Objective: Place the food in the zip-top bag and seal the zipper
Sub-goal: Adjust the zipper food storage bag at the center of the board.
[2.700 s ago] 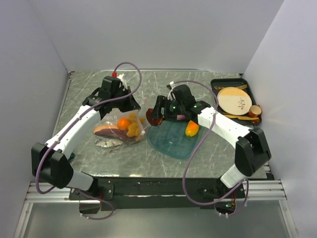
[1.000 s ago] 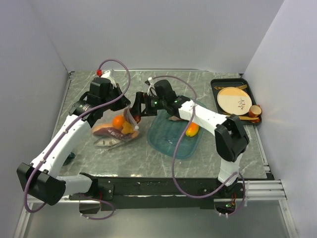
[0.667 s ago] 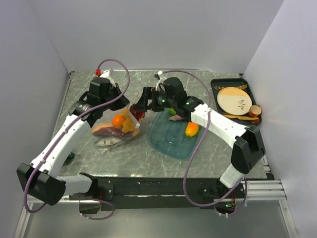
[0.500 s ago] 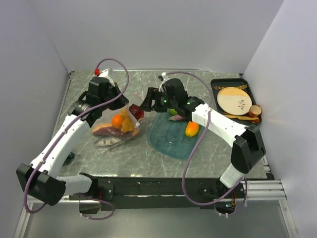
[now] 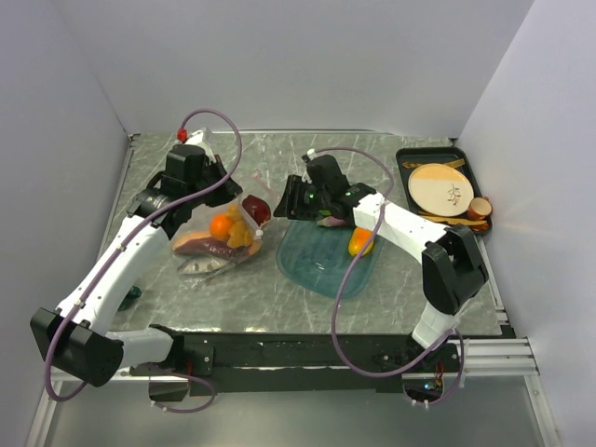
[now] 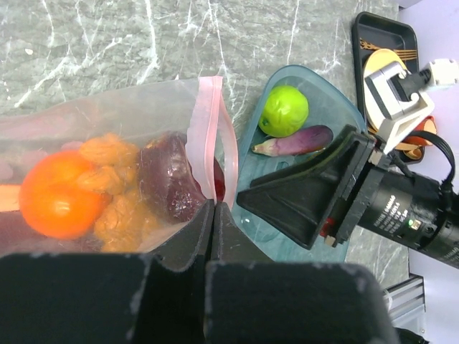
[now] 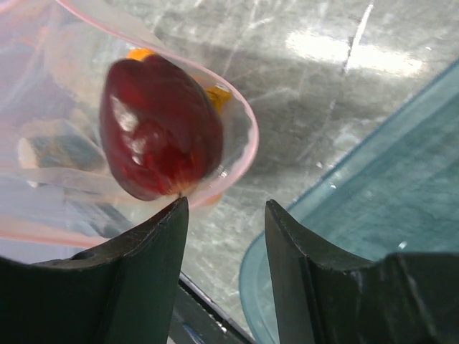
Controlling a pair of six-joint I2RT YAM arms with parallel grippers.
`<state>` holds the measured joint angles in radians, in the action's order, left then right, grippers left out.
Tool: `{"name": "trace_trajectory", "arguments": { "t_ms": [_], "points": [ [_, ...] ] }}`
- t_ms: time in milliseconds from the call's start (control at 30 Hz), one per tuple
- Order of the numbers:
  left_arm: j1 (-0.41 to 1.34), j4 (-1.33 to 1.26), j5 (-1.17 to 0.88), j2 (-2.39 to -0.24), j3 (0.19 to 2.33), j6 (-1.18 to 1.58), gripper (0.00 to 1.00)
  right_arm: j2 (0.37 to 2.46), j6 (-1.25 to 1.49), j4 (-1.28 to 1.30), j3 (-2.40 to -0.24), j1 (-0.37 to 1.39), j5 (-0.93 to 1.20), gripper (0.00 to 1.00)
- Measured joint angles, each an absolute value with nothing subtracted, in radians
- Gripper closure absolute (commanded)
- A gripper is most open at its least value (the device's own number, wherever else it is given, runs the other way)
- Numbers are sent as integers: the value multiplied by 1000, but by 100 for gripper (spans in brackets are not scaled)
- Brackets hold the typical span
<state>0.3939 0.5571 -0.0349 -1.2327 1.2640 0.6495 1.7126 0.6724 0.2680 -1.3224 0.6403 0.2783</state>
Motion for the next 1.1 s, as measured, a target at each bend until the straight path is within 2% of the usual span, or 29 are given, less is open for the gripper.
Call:
{"name": "trace_trajectory", "arguments": {
  "t_ms": [233,267,367,400,433,467,533,767,967,1100],
  "points": [
    [394,557,-39,-1233,1264,651,99,1780,711,196,-1325,630,312,47],
    [394,557,-39,-1233,1264,651,99,1792,714,196,-1325,628,312,50],
    [394,557,-39,-1233,1264,651,99,1818,720,195,-1325,624,312,62],
    [394,557,-39,-1233,1264,651,99,1821,720,195,-1325,623,312,76],
    [394,557,-39,-1233,1264,651,99,1824,723,195,-1325,622,314,82],
    [394,557,-39,-1233,1264,651,99,1824,719,193,-1325,622,317,93],
    [394,557,-39,-1233,1264,651,99,1824,722,182,-1325,622,324,100],
    [389,558,-23,-1232,1264,648,99,1822,678,207,-1379,624,332,100],
    [342,586,44,-1211,1317,634,97,1820,596,276,-1578,661,374,100],
    [301,629,101,-1192,1401,604,99,1821,552,311,-1725,716,428,100]
  ]
}}
